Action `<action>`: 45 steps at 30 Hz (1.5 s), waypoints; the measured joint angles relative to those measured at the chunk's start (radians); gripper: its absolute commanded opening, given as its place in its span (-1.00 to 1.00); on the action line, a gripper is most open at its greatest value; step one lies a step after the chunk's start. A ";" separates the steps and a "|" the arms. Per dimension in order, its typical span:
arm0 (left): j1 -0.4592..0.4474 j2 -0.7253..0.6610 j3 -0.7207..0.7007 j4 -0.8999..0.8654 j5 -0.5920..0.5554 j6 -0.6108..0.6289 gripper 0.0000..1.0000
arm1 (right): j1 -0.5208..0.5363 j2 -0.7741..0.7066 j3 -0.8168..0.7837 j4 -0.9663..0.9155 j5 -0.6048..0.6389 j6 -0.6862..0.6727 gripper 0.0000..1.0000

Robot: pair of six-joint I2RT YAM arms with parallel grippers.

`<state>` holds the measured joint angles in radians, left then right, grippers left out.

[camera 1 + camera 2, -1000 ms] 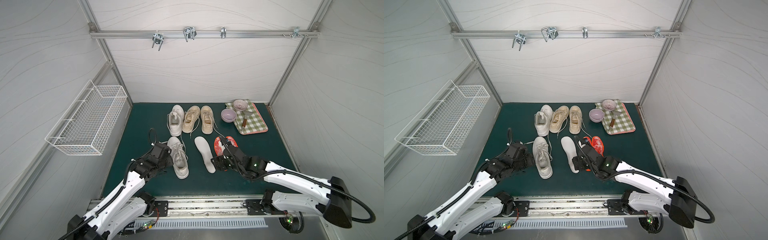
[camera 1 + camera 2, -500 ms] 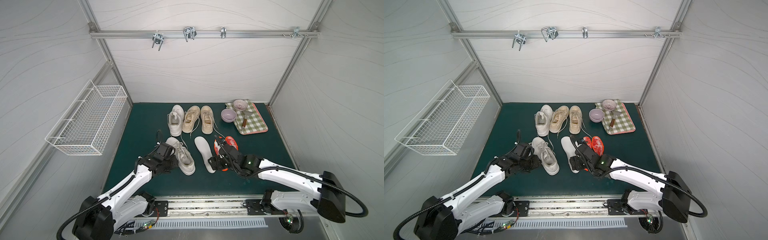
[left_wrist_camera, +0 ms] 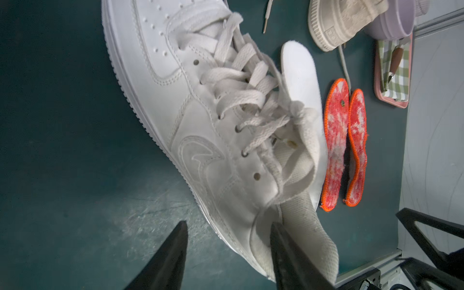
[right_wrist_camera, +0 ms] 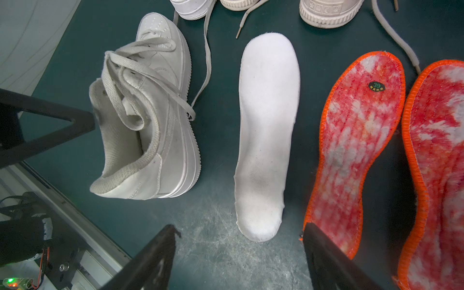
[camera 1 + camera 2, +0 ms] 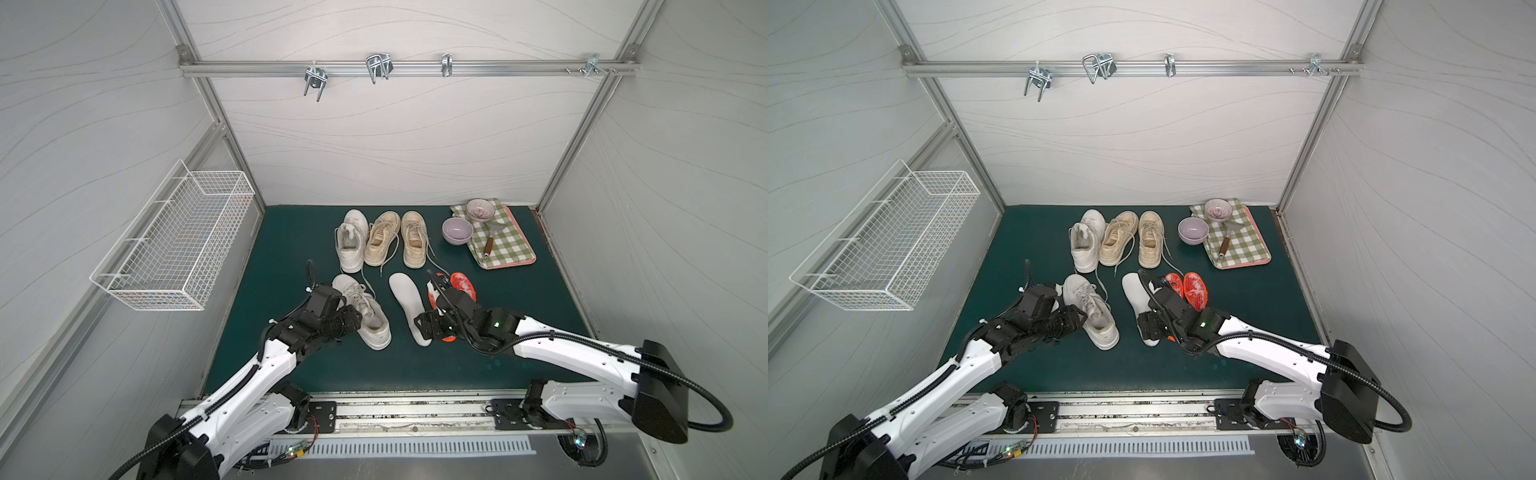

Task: Remove the insole from the shoe
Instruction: Adjust the shoe at the center of the board.

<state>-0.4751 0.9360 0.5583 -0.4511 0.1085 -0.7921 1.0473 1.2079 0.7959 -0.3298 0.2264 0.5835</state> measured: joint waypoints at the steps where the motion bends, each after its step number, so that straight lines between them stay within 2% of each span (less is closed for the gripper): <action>1: -0.002 0.018 0.000 0.008 0.004 -0.001 0.12 | 0.000 0.000 0.000 0.000 0.000 0.000 0.63; 6: -0.008 0.100 0.000 0.025 0.005 0.011 -0.02 | 0.000 0.000 0.000 0.000 0.000 0.003 0.63; 11: -0.016 0.182 0.055 0.006 -0.004 0.060 -0.33 | 0.000 0.000 0.000 0.000 0.000 0.003 0.63; 20: -0.022 0.103 0.063 -0.137 -0.097 0.122 -1.00 | 0.000 0.031 0.001 0.027 -0.012 0.014 0.63; 26: -0.108 0.035 0.062 -0.267 -0.154 0.142 -1.00 | 0.003 0.089 0.025 0.066 -0.058 0.013 0.59; 31: -0.161 0.019 0.062 -0.301 -0.161 0.156 -1.00 | 0.006 0.124 0.046 0.124 -0.126 0.009 0.48; 38: -0.238 0.026 0.062 -0.287 -0.145 0.187 -1.00 | 0.028 0.195 0.090 0.200 -0.233 -0.015 0.19; 45: -0.273 0.040 0.062 -0.256 -0.127 0.220 -1.00 | 0.070 0.270 0.147 0.226 -0.302 -0.035 -0.19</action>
<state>-0.7483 0.9760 0.6201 -0.7074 -0.0185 -0.5724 1.1175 1.4784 0.9428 -0.1040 -0.0753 0.5480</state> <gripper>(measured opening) 0.093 0.434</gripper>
